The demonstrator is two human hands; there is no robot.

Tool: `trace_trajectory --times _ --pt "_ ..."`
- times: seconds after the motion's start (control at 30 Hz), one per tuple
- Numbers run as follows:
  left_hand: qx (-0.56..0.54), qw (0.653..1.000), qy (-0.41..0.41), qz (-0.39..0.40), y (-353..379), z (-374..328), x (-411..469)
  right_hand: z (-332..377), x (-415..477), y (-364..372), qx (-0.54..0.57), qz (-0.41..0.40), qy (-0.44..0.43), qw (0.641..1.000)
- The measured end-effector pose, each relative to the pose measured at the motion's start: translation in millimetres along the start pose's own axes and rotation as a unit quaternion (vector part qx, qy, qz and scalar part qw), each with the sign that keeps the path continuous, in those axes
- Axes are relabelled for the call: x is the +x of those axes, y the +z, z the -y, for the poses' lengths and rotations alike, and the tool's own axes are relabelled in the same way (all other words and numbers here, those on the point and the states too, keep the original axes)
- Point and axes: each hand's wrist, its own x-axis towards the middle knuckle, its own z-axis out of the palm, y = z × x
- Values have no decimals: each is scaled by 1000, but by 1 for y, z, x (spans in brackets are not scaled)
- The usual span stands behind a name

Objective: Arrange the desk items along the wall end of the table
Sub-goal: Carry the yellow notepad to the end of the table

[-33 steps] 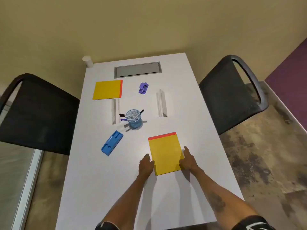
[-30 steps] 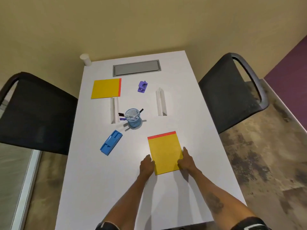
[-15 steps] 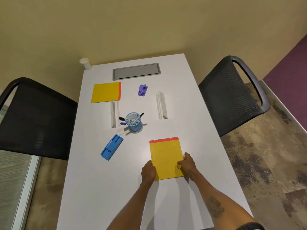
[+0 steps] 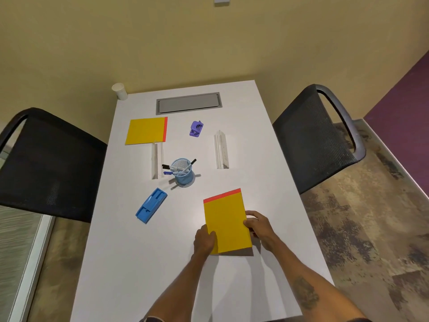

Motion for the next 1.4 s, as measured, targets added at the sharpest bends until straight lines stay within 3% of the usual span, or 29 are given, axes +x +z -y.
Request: trace_trajectory --times 0.33,0.8,1.13,1.4 --pt "-38 998 6 -46 52 -52 -37 -7 -33 -86 48 42 -65 996" --pt "-184 944 129 -243 193 -203 -146 -11 -91 -313 106 0 -178 978" --pt "-224 912 224 -259 248 -334 -153 19 -72 -442 138 -45 -242 959" --pt "-244 895 260 -266 254 -425 -109 83 -13 -498 247 -44 -241 937"
